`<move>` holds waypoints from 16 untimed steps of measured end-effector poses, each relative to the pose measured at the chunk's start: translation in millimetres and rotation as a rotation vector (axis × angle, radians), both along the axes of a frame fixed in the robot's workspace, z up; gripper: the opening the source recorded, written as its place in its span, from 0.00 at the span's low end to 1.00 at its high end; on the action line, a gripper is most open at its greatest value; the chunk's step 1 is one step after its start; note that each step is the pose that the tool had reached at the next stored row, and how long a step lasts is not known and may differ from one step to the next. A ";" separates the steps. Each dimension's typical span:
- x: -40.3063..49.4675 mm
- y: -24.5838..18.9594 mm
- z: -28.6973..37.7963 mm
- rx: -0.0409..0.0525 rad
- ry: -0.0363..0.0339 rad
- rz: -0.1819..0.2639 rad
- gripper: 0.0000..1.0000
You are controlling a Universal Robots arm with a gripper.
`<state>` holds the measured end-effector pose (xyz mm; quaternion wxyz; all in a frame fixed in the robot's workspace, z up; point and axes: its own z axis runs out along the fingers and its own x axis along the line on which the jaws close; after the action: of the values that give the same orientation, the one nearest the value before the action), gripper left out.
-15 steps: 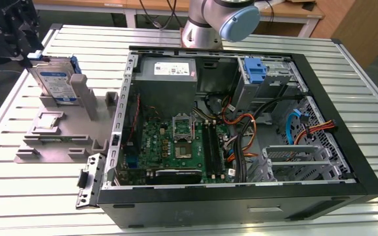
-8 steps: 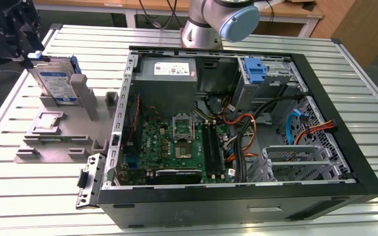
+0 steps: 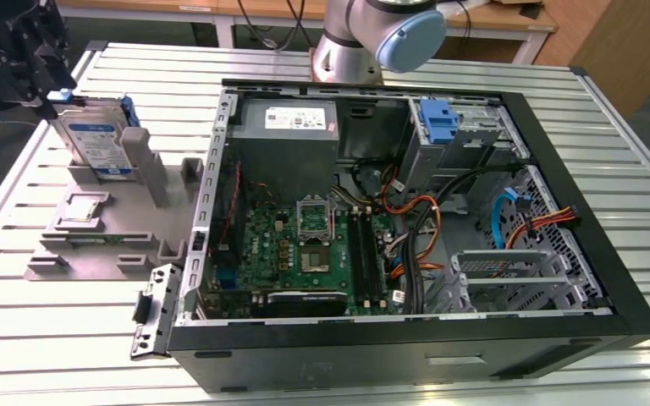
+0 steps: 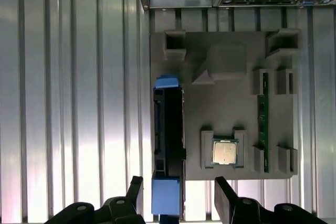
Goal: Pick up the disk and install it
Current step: 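Pick up the disk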
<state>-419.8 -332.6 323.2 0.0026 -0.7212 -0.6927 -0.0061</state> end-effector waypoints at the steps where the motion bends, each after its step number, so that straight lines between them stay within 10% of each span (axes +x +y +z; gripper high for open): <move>1: -0.5 0.4 -0.9 -0.0001 -0.0005 0.000 0.65; 16: -5.8 6.4 -10.4 -0.0121 -0.0120 0.000 0.65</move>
<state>-425.6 -326.1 312.7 -0.0059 -0.7211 -0.6928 -0.0063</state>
